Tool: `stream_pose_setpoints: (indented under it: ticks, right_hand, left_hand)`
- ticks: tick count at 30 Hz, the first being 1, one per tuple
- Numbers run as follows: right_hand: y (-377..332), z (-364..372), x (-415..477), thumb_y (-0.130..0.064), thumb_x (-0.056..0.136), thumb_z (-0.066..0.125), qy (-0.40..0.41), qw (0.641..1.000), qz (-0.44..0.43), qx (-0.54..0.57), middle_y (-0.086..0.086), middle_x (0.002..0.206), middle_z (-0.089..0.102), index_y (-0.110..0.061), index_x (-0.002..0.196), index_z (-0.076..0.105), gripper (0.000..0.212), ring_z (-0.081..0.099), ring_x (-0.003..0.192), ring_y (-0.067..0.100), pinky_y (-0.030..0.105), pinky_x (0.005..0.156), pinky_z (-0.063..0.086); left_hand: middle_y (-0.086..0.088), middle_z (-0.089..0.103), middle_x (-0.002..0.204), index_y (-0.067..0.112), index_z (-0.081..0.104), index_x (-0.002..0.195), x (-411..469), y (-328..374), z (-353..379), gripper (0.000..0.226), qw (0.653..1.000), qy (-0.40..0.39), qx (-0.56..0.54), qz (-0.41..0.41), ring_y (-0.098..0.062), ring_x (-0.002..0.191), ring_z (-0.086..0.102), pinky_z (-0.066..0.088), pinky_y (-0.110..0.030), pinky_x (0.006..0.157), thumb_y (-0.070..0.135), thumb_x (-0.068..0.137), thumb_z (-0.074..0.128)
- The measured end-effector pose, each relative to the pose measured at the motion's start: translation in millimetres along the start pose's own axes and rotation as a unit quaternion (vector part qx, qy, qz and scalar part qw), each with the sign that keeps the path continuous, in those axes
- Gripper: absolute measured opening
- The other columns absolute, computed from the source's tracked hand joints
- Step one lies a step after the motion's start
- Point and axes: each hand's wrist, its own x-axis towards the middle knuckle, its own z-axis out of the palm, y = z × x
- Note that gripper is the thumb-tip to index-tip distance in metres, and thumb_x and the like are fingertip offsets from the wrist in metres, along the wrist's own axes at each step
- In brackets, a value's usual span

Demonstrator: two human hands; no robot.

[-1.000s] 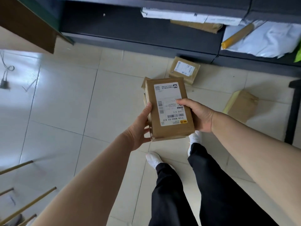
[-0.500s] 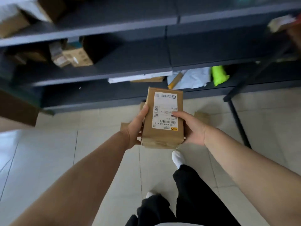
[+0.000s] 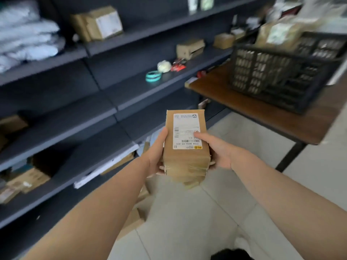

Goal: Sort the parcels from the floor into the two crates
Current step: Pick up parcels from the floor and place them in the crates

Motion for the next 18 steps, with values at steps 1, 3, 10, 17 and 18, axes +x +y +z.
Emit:
stream_pose_setpoints:
  ticks: [1,3,10,17,18]
  right_hand:
    - [-5.6,-14.6,-9.4,-0.060,0.074,0.070,0.010,1.000,-0.013,0.014,0.007,0.120,0.066,-0.029,0.119,0.062,0.055,0.061,0.109,0.030,0.046,0.095,0.049]
    - [-17.6,-46.5,-28.0,-0.057,0.076,0.069,0.023,0.998,-0.038,0.035,0.007,0.121,0.065,-0.029,0.123,0.059,0.056,0.059,0.108,0.030,0.043,0.091,0.049]
    - [-69.3,-191.4,-89.3,-0.057,0.076,0.071,0.092,0.989,-0.105,0.048,0.007,0.123,0.063,-0.028,0.124,0.057,0.058,0.059,0.111,0.032,0.050,0.095,0.049]
    - [-125.2,-328.6,-128.8,-0.072,0.053,0.075,0.145,0.978,-0.149,0.020,0.005,0.130,0.058,-0.032,0.137,0.045,0.098,0.056,0.116,0.030,0.050,0.097,0.044]
    - [-132.8,-344.3,-131.6,-0.071,0.059,0.073,0.150,0.977,-0.153,0.017,0.006,0.132,0.057,-0.032,0.138,0.044,0.093,0.054,0.117,0.030,0.048,0.094,0.044]
  left_hand:
    - [-0.003,0.073,0.117,0.035,0.068,0.120,-1.1,13.8,15.9,0.100,1.000,-0.011,0.009,0.012,-0.029,0.112,0.066,0.050,-0.052,0.099,0.099,0.046,0.046]
    - [-0.003,0.074,0.116,0.034,0.066,0.121,-2.0,42.3,50.5,0.088,0.999,-0.029,0.021,0.034,-0.028,0.111,0.066,0.050,-0.050,0.099,0.096,0.064,0.041]
    - [-0.009,0.075,0.113,0.029,0.065,0.120,5.2,137.3,195.5,0.078,0.990,-0.106,0.052,0.081,-0.030,0.108,0.066,0.052,-0.049,0.091,0.088,0.075,0.043]
    - [-0.010,0.074,0.113,0.030,0.065,0.120,15.7,223.2,339.8,0.072,0.975,-0.155,0.055,0.149,-0.032,0.108,0.066,0.049,-0.054,0.097,0.084,0.078,0.042]
    - [-0.011,0.073,0.114,0.031,0.065,0.121,19.4,232.6,355.3,0.073,0.974,-0.157,0.052,0.155,-0.033,0.109,0.066,0.048,-0.056,0.100,0.085,0.078,0.044]
